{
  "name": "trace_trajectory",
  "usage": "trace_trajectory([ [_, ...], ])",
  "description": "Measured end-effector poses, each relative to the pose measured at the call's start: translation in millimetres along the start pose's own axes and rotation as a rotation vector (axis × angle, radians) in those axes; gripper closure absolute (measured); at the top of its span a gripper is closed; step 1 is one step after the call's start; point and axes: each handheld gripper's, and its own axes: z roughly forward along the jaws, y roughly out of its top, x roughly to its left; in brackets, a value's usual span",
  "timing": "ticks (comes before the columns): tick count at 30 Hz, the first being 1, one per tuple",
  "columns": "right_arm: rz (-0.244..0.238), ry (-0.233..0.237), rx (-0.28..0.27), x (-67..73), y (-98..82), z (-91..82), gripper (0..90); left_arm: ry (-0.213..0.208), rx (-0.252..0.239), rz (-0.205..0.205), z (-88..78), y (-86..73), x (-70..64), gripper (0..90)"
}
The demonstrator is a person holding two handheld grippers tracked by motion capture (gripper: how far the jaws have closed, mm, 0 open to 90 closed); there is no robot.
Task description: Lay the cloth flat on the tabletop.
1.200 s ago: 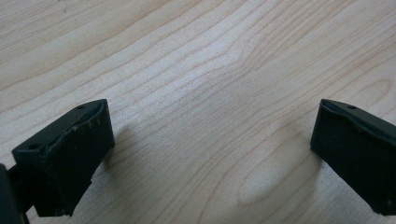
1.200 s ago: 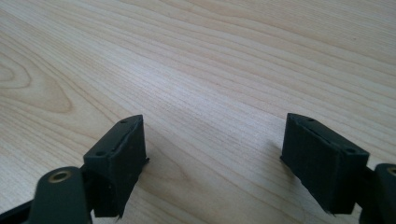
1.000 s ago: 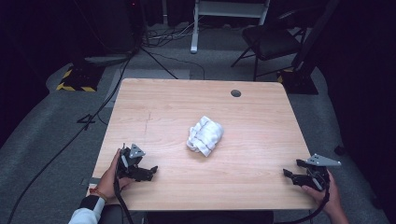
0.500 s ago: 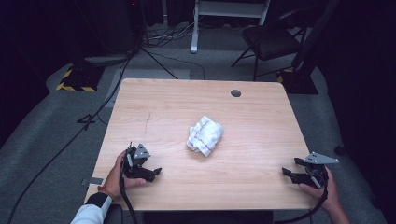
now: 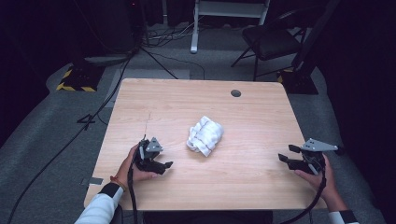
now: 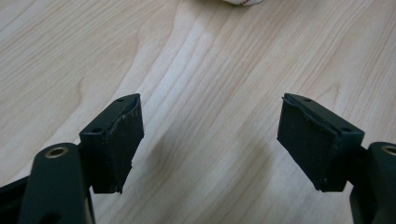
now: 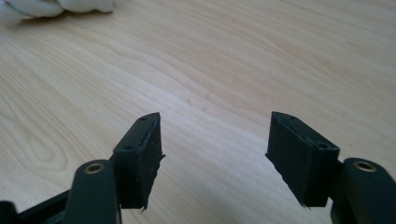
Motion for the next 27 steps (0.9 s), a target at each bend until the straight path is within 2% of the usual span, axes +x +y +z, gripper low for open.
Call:
trace_trajectory([
  [1,0.000,0.000,0.000,0.0,0.0,0.0,36.7,0.000,0.000,0.000,0.0,0.0,0.0,24.4],
  [3,-0.020,0.016,0.010,5.3,11.2,7.2,37.1,0.016,-0.011,0.018,2.6,5.3,-1.0,25.3],
  [4,-0.020,0.016,0.010,5.3,11.2,7.2,37.1,0.009,-0.006,0.021,4.4,8.4,-1.0,25.3],
  [5,-0.043,0.025,0.012,10.5,20.2,14.1,37.6,-0.009,-0.016,0.017,8.0,15.0,-0.4,25.7],
  [6,-0.043,0.025,0.012,10.5,20.2,14.1,37.6,-0.009,-0.016,0.017,8.0,15.0,-0.4,26.2],
  [7,-0.063,0.036,0.014,16.0,28.1,21.5,37.6,-0.009,-0.026,0.025,11.7,22.5,-0.3,26.4],
  [10,-0.088,0.051,0.030,24.2,37.1,33.6,37.7,-0.006,-0.034,0.032,16.8,30.4,-0.8,27.4],
  [11,-0.097,0.058,0.035,27.6,40.3,37.9,37.7,-0.015,-0.039,0.036,22.8,38.3,-0.9,27.4],
  [13,-0.104,0.069,0.036,31.2,43.7,42.3,37.7,-0.016,-0.048,0.038,26.3,41.8,-1.5,28.0],
  [14,-0.119,0.090,0.036,39.6,51.0,50.7,37.7,-0.041,-0.037,0.046,33.6,49.1,-2.3,29.1],
  [16,-0.129,0.115,0.029,49.3,59.0,58.6,37.8,-0.044,-0.032,0.063,40.2,55.3,-4.1,32.2],
  [19,-0.152,0.135,0.022,60.7,67.0,66.1,37.8,-0.056,-0.035,0.062,45.7,60.6,-4.4,33.2],
  [20,-0.174,0.159,0.015,72.9,74.2,74.1,37.8,-0.051,-0.036,0.072,50.4,63.9,-5.4,34.7],
  [23,-0.210,0.189,0.012,92.8,82.5,86.0,37.7,-0.059,-0.024,0.073,56.0,65.8,-6.3,35.6],
  [24,-0.219,0.200,0.012,99.1,84.9,89.6,37.7,-0.077,-0.011,0.068,60.8,68.1,-6.1,36.7],
  [27,-0.247,0.233,0.011,117.3,91.4,100.6,37.8,-0.085,-0.014,0.064,65.5,72.0,-5.4,39.1],
])
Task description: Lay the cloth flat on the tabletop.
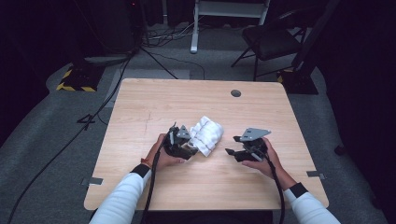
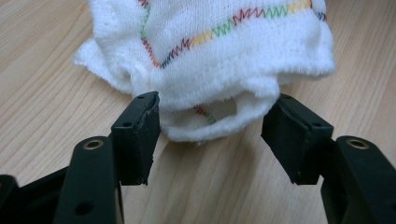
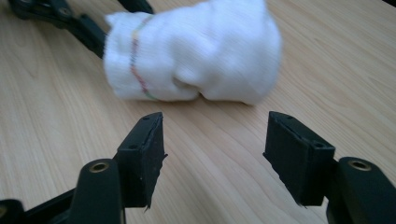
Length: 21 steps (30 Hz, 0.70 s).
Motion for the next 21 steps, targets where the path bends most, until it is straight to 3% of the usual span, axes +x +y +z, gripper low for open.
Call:
trace_trajectory([
  [3,-0.013,0.020,0.001,7.9,6.4,9.3,37.7,-0.009,-0.008,-0.008,3.0,1.6,1.2,40.6],
  [5,-0.033,0.037,0.003,18.0,15.3,23.2,37.2,-0.014,-0.002,-0.002,6.0,3.2,2.0,46.1],
  [7,-0.047,0.040,0.017,23.1,19.0,33.2,36.8,-0.018,0.004,0.055,6.9,2.8,0.6,60.0],
  [11,-0.055,0.021,0.044,26.5,20.3,49.8,37.0,-0.014,-0.002,0.071,5.5,2.0,1.5,74.8],
  [12,-0.044,0.020,0.042,26.8,20.9,53.6,38.2,-0.014,0.002,0.076,5.1,1.8,1.8,74.8],
  [13,-0.046,-0.006,0.043,27.8,23.3,58.9,45.8,-0.013,0.005,0.079,4.7,1.6,2.0,78.3],
  [14,-0.046,-0.006,0.043,27.8,23.3,58.9,45.8,-0.012,0.006,0.077,4.3,1.5,1.9,78.3],
  [15,-0.056,-0.019,0.050,28.3,24.3,60.6,52.2,-0.007,0.004,0.084,4.1,1.5,1.8,79.3],
  [16,-0.082,-0.040,0.050,29.1,24.8,60.3,65.3,-0.001,0.009,0.094,1.9,1.4,1.8,80.6],
  [17,-0.082,-0.040,0.050,29.1,24.8,60.3,65.3,-0.001,0.009,0.094,1.9,1.4,1.8,80.6],
  [18,-0.090,-0.042,0.045,27.7,23.7,56.7,72.2,0.006,0.004,0.091,-0.7,1.0,2.8,80.7],
  [21,-0.078,-0.041,0.029,23.3,22.6,50.2,74.9,0.012,-0.014,0.081,-6.0,0.3,4.4,81.0],
])
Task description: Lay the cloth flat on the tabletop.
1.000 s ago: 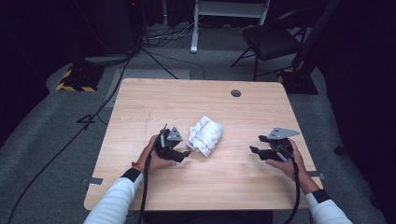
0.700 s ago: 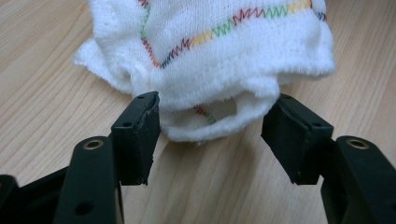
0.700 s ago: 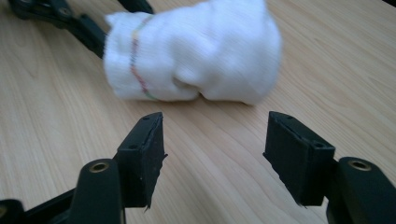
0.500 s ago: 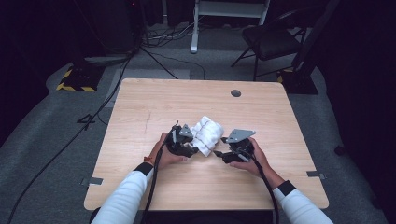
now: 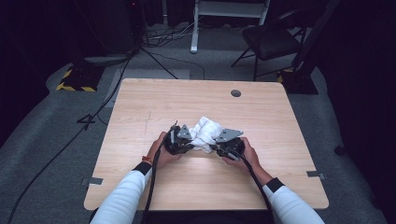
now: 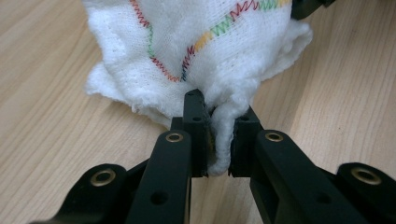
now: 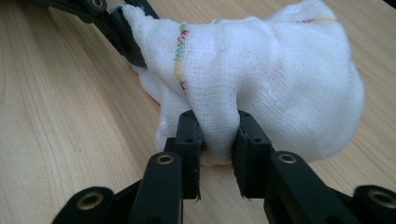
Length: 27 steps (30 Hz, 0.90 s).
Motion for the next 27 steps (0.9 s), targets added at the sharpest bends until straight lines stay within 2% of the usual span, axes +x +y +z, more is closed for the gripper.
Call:
trace_trajectory([
  [5,0.022,0.000,-0.028,-8.1,-3.1,-13.2,75.6,-0.006,-0.039,-0.006,-9.0,0.2,-0.5,81.3],
  [9,0.046,0.005,-0.047,-12.1,-4.3,-21.2,76.5,0.004,-0.046,-0.002,-14.1,1.1,-1.3,81.4],
  [13,0.055,-0.011,-0.065,-17.2,-7.1,-31.6,90.0,0.011,-0.050,-0.012,-20.3,-0.5,-1.6,81.5],
  [15,0.054,-0.020,-0.065,-17.7,-7.5,-32.5,90.0,0.015,-0.047,-0.009,-20.5,-1.1,-1.8,81.6],
  [16,0.062,-0.003,-0.079,-19.9,-8.3,-34.4,90.0,0.005,-0.046,-0.002,-20.2,-2.1,-2.6,81.6],
  [18,0.067,-0.005,-0.081,-20.1,-8.4,-35.0,89.3,0.006,-0.047,0.001,-20.3,-1.8,-3.4,81.7],
  [19,0.074,-0.009,-0.084,-20.2,-8.1,-34.9,75.8,0.006,-0.046,0.009,-20.2,-0.1,-5.5,81.8],
  [21,0.076,-0.001,-0.089,-19.5,-7.6,-35.2,75.2,0.002,-0.045,0.017,-19.9,0.7,-6.3,81.8],
  [22,0.060,0.018,-0.117,-16.9,-5.6,-38.0,71.2,-0.001,-0.045,0.016,-19.7,1.2,-7.3,81.9],
  [23,0.060,0.018,-0.117,-16.9,-5.6,-38.0,71.2,-0.007,-0.049,0.011,-19.3,1.5,-8.4,81.9],
  [25,0.045,0.050,-0.144,-11.0,-0.5,-41.6,64.0,-0.014,-0.053,0.022,-19.2,3.2,-11.9,82.2],
  [27,0.028,0.075,-0.149,-5.8,2.2,-41.5,59.4,-0.022,-0.057,0.028,-19.3,4.8,-15.2,82.3],
])
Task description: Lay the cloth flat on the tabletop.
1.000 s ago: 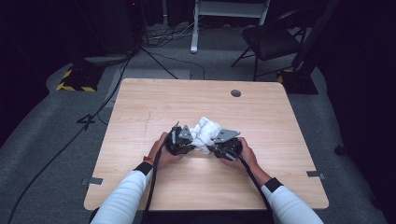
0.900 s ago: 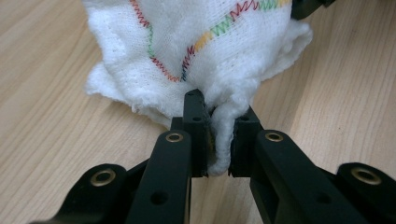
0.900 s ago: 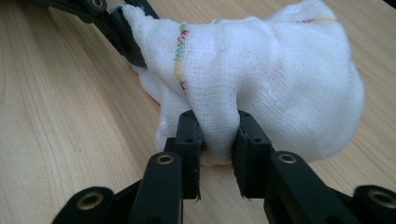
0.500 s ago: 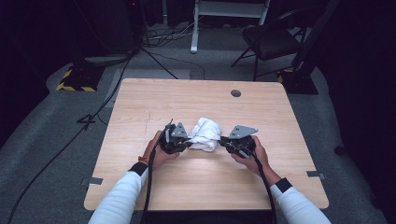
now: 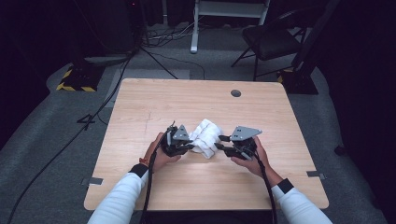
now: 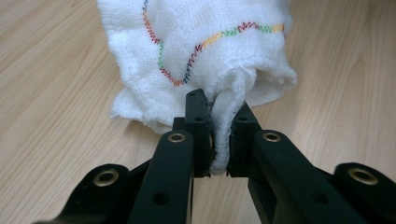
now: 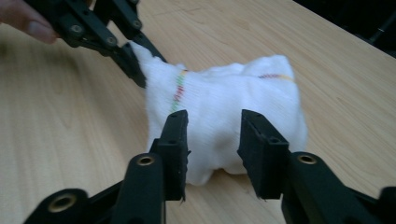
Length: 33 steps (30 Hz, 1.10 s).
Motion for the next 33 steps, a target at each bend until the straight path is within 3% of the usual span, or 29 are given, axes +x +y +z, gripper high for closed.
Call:
trace_trajectory([
  [3,-0.023,0.039,0.020,8.5,1.8,5.1,52.1,-0.007,-0.002,0.015,0.5,2.2,-4.5,82.4],
  [6,-0.045,0.032,0.053,15.7,1.2,12.2,52.7,-0.018,-0.007,0.044,2.4,6.3,-12.8,82.4],
  [9,-0.084,-0.025,0.101,19.1,-2.4,18.1,77.7,-0.016,-0.002,0.061,2.8,7.6,-15.1,82.4],
  [10,-0.084,-0.025,0.101,19.1,-2.4,18.1,77.7,-0.016,-0.002,0.061,2.8,7.6,-15.1,82.4],
  [11,-0.094,-0.030,0.101,17.0,-4.3,17.2,86.4,-0.010,-0.002,0.061,2.2,7.4,-14.7,82.4],
  [17,-0.074,-0.061,0.074,10.6,-3.0,7.6,88.2,0.005,-0.017,0.045,-4.1,5.1,-8.5,82.4],
  [19,-0.063,-0.077,0.053,7.3,-1.7,1.5,88.5,0.016,-0.020,0.058,-6.5,5.2,-8.0,83.1],
  [24,-0.036,-0.132,0.030,-1.1,-1.0,-8.7,88.8,0.030,-0.042,0.029,-15.0,2.6,-2.4,84.3],
  [29,0.031,-0.187,0.021,-19.0,-10.1,-27.8,88.8,0.053,-0.056,-0.004,-26.3,-3.2,1.5,84.6],
  [33,0.070,-0.205,0.030,-27.5,-21.3,-40.4,89.0,0.035,-0.054,-0.021,-31.5,-6.2,-2.0,84.5],
])
